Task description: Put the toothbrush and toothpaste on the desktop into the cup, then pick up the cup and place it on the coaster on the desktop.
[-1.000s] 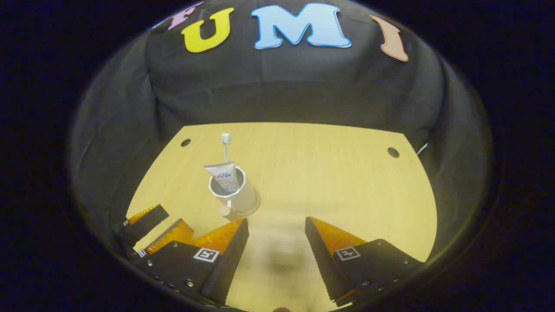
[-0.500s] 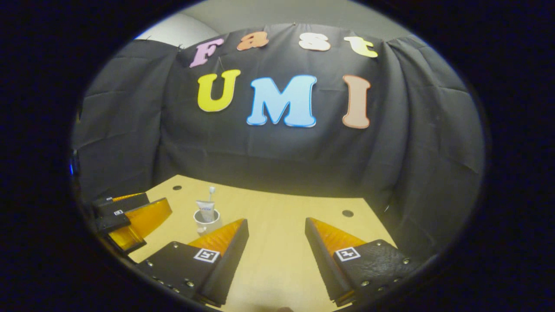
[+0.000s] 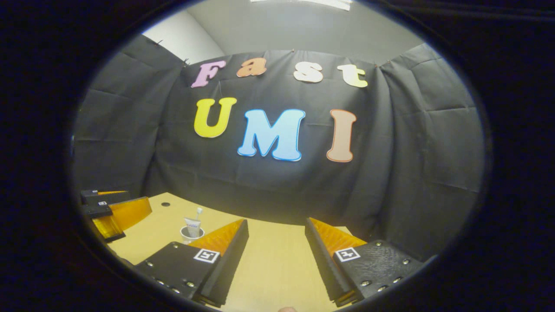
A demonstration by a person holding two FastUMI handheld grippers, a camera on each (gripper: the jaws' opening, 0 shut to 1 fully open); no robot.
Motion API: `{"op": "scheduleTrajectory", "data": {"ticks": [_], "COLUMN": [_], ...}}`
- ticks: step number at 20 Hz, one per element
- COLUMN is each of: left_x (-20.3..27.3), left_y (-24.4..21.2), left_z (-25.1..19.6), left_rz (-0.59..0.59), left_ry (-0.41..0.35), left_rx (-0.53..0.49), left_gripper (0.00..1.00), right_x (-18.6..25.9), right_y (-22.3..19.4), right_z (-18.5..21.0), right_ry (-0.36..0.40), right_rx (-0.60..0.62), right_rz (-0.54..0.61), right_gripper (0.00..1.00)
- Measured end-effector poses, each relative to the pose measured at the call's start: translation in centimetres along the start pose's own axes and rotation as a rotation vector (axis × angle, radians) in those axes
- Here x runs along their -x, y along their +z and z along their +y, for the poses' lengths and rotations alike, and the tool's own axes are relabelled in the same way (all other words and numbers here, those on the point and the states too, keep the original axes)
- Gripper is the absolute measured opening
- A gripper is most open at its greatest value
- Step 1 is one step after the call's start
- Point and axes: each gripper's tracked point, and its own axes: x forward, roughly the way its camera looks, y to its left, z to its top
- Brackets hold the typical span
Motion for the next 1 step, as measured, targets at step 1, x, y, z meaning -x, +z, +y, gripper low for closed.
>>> {"op": "scheduleTrajectory", "data": {"ticks": [1], "left_x": [0.15], "left_y": [0.18], "left_z": [0.07], "left_rz": [-0.003], "left_ry": [-0.003], "left_rx": [0.001], "left_gripper": [0.94], "right_x": [0.01], "right_y": [0.03], "right_z": [-0.13], "right_ry": [-0.008], "right_rx": [0.008], "right_rz": [-0.003], "right_gripper": [0.81]}}
